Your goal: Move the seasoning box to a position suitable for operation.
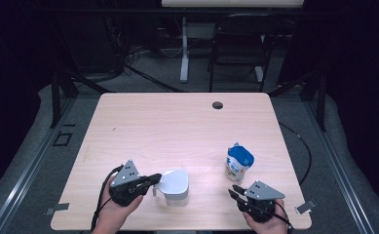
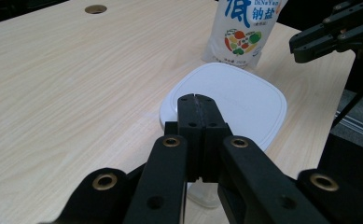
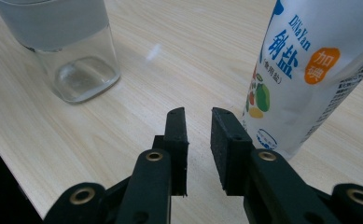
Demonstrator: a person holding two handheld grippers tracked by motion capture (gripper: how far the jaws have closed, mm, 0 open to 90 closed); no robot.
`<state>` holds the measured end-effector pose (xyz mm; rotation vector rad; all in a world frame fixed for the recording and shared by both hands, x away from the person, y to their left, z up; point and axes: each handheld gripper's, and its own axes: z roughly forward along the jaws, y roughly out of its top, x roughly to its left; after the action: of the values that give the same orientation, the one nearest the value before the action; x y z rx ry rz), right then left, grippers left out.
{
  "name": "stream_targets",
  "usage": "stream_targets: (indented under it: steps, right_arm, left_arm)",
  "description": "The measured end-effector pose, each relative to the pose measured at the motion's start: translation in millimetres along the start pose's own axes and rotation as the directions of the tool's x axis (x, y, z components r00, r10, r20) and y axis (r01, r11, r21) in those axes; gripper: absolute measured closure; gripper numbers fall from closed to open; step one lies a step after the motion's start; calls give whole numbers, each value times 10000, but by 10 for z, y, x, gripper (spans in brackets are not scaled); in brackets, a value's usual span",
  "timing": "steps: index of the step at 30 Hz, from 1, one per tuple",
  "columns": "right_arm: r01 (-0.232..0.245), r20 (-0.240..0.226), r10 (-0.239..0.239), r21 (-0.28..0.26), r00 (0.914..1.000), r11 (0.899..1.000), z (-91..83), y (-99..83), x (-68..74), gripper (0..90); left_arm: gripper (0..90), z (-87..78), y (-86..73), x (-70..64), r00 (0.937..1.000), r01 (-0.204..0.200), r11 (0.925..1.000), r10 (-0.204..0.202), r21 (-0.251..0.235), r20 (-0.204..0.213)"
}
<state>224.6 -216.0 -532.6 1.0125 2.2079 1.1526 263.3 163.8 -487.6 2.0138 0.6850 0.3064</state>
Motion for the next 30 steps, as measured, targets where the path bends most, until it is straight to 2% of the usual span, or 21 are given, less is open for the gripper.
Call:
stream_targets:
  steps: [7,13,19,23,26,30]
  right_arm:
    - [-144,-184,143,-36,9997,9999,-6,12,7,835]
    - [-43,-361,45,53,9993,10000,8,35,34,860]
    - [-63,-472,58,-117,9989,9999,22,91,80,879]
    - [74,-522,-72,30,9986,10000,54,142,107,900]
    - [282,-727,-264,234,9970,9993,103,200,148,900]
    - [506,-916,-492,132,9946,9986,173,321,201,900]
  left_arm:
    - [900,64,-8,-19,9996,-254,9994,257,219,-114]
    - [900,66,-12,-7,9998,-175,9997,176,185,-40]
    - [900,68,-17,-2,9999,-121,9998,121,127,1]
    - [900,69,-20,-1,10000,-83,9999,83,99,-5]
    - [900,69,-21,4,10000,-55,9999,55,96,12]
    - [900,67,-23,4,10000,-10,10000,10,97,17]
